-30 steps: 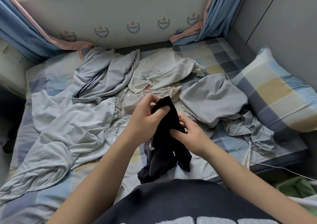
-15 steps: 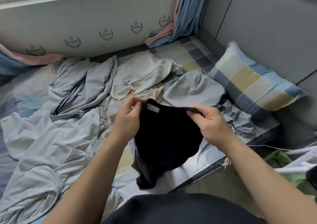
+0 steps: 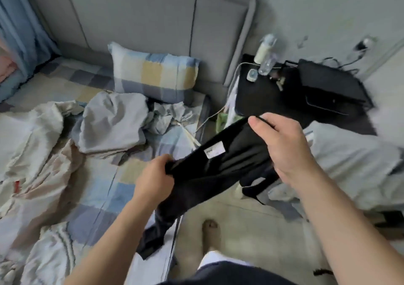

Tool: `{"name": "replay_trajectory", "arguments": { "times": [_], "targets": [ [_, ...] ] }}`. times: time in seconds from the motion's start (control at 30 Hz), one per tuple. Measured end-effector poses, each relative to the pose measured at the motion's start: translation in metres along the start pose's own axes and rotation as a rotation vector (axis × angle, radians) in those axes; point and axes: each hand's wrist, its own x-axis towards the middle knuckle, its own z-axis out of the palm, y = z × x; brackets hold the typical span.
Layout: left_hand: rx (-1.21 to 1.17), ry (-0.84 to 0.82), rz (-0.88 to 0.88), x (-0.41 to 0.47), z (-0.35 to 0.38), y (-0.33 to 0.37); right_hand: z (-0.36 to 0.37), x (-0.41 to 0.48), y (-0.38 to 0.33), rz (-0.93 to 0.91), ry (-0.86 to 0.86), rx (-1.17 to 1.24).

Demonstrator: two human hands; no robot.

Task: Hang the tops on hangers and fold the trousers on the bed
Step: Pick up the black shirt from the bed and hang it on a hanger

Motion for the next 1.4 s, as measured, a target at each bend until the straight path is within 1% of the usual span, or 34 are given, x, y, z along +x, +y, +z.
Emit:
{"name": "replay_trajectory", "arguments": {
  "times": [0.07,0.17,0.2,0.3,0.4,0.5,0.6,0.7,0.8,0.93,1.03,1.23,1.33,1.4],
  "targets": [
    [-0.029,-0.1,0.088,0.005,0.017,0.029,-0.044,-0.025,0.002,0.016,0.127,-0.121],
    [-0.048,-0.293,0.303,0.007,0.044,0.087,-0.107,-0.067,0.007,0.06,0.337,-0.187],
    [-0.045,-0.335,0.372,0.005,0.052,0.109,-0.127,-0.081,0.008,0.078,0.405,-0.202],
    [-0.119,-0.388,0.533,-0.01,0.077,0.179,-0.191,-0.126,0.015,0.09,0.598,-0.26],
    [-0.261,-0.495,0.681,-0.038,0.101,0.258,-0.254,-0.171,0.022,0.103,0.773,-0.35],
    [-0.358,-0.575,0.801,-0.077,0.128,0.342,-0.316,-0.214,0.024,0.117,0.914,-0.412],
    [-0.454,-0.563,0.85,-0.119,0.157,0.42,-0.382,-0.251,0.023,0.125,0.969,-0.476],
    [-0.549,-0.57,0.847,-0.154,0.185,0.494,-0.45,-0.28,0.019,0.126,1.017,-0.513],
    [-0.592,-0.548,0.899,-0.18,0.205,0.568,-0.51,-0.298,0.007,0.133,1.045,-0.561],
    [-0.588,-0.452,0.993,-0.202,0.214,0.669,-0.58,-0.304,-0.026,0.148,1.063,-0.712],
    [-0.577,-0.373,1.063,-0.212,0.213,0.743,-0.626,-0.298,-0.059,0.114,1.102,-0.796],
    [-0.551,-0.344,1.302,-0.228,0.213,0.875,-0.698,-0.275,-0.128,0.03,1.2,-1.084],
    [-0.569,-0.328,1.397,-0.229,0.216,0.934,-0.735,-0.256,-0.159,0.011,1.205,-1.309],
    [-0.586,-0.318,1.45,-0.225,0.218,0.973,-0.759,-0.24,-0.179,0.031,1.217,-1.473]
  ]
}}
